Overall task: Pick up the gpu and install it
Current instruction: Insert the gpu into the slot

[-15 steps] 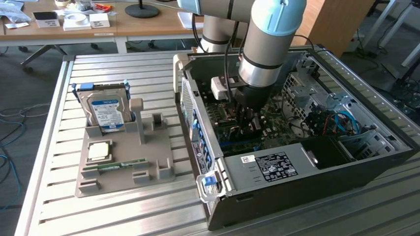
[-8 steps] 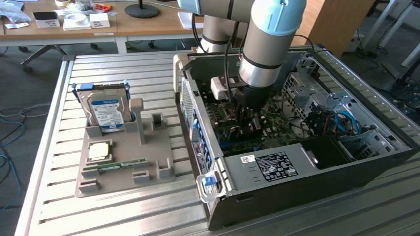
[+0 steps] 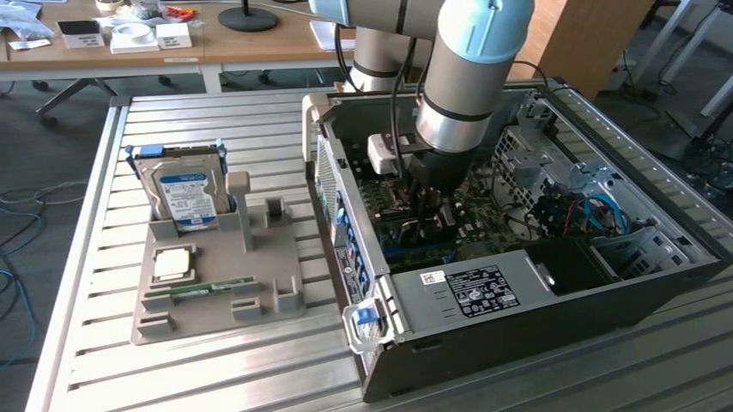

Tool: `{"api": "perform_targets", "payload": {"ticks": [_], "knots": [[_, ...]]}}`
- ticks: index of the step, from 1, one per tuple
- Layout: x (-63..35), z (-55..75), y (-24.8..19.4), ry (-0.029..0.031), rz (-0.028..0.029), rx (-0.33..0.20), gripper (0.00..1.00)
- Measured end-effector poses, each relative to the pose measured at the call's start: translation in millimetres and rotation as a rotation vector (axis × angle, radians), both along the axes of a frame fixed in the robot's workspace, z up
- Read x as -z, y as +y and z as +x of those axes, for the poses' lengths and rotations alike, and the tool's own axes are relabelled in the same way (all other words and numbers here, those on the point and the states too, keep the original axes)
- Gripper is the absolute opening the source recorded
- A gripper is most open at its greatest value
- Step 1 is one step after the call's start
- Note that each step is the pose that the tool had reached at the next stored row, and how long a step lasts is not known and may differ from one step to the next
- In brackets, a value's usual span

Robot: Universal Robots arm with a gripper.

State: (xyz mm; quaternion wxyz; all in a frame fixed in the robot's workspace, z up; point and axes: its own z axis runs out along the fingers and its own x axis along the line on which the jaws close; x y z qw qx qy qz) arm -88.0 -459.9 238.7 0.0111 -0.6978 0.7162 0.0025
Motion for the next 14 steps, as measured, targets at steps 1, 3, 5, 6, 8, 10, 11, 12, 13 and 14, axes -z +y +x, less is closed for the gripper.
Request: {"api": "perform_targets", "payload": {"ticks": [1, 3, 5, 6, 8, 10, 11, 12, 13, 14], "knots": [[0.0, 0.0, 0.0, 0.0, -0.0001, 0.0, 0.4], [-1.4, 0.0, -0.1, 0.0001, -0.0003, 0.0, 0.4], [-5.5, 0.0, 0.0, 0.0, -0.0001, 0.0, 0.4], [-7.9, 0.0, 0.0, 0.0, -0.0001, 0.0, 0.4], [-12.5, 0.0, 0.1, 0.0, -0.0001, 0.0, 0.4], [-16.3, 0.1, 0.2, 0.0, 0.0, 0.0, 0.4], [-18.7, 0.1, 0.2, 0.0, -0.0001, 0.0, 0.4], [-21.1, 0.0, 0.2, 0.0, 0.0, 0.0, 0.4], [-23.4, 0.0, 0.2, 0.0, 0.0, 0.0, 0.4], [-25.7, 0.0, 0.2, 0.0, 0.0, 0.0, 0.4]]}}
